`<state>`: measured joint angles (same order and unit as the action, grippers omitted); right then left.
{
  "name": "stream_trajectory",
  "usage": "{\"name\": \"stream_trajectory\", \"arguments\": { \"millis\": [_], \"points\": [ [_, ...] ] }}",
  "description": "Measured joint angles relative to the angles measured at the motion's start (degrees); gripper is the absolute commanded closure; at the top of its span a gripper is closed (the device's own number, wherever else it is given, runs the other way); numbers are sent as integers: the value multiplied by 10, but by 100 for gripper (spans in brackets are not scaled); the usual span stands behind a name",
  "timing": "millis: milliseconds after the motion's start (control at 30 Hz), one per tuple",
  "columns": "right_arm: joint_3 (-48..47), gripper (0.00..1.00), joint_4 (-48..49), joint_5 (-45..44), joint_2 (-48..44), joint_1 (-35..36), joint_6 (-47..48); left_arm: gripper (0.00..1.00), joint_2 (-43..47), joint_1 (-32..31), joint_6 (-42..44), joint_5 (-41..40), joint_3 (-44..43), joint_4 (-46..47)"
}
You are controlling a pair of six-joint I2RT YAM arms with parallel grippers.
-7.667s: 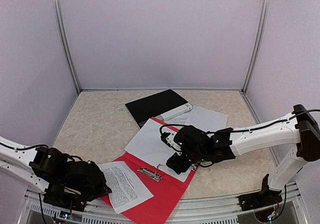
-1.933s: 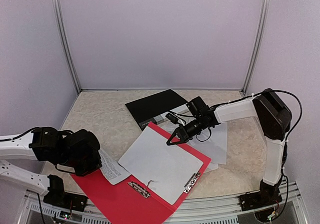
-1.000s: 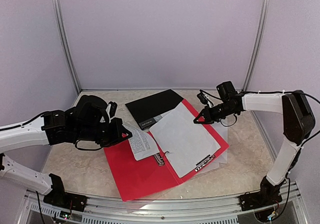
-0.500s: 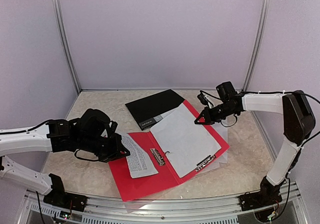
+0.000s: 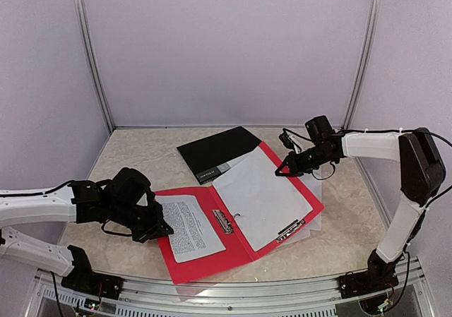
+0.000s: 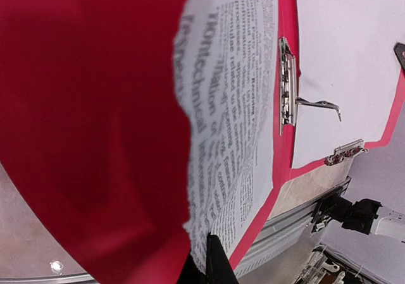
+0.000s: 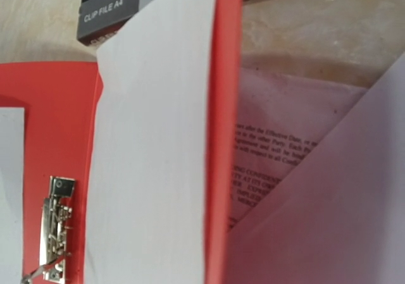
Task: Put the files into the folder
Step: Place the file on the spring clip of the folder.
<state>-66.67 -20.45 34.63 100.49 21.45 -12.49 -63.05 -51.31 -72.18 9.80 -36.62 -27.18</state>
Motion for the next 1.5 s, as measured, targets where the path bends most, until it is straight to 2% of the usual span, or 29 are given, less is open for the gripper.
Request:
{"name": "stream_trajectory", "arguments": {
  "millis": [400, 767, 1500],
  "points": [
    [4, 100, 1, -8, 0, 0, 0, 100, 2, 36, -49, 54, 67, 41],
    [4, 100, 0, -9, 0, 2, 0, 100, -74, 40, -49, 101, 68, 100],
    [4, 100, -2, -19, 0, 8, 1, 100, -154, 43, -28, 116, 42, 163]
  ]
}}
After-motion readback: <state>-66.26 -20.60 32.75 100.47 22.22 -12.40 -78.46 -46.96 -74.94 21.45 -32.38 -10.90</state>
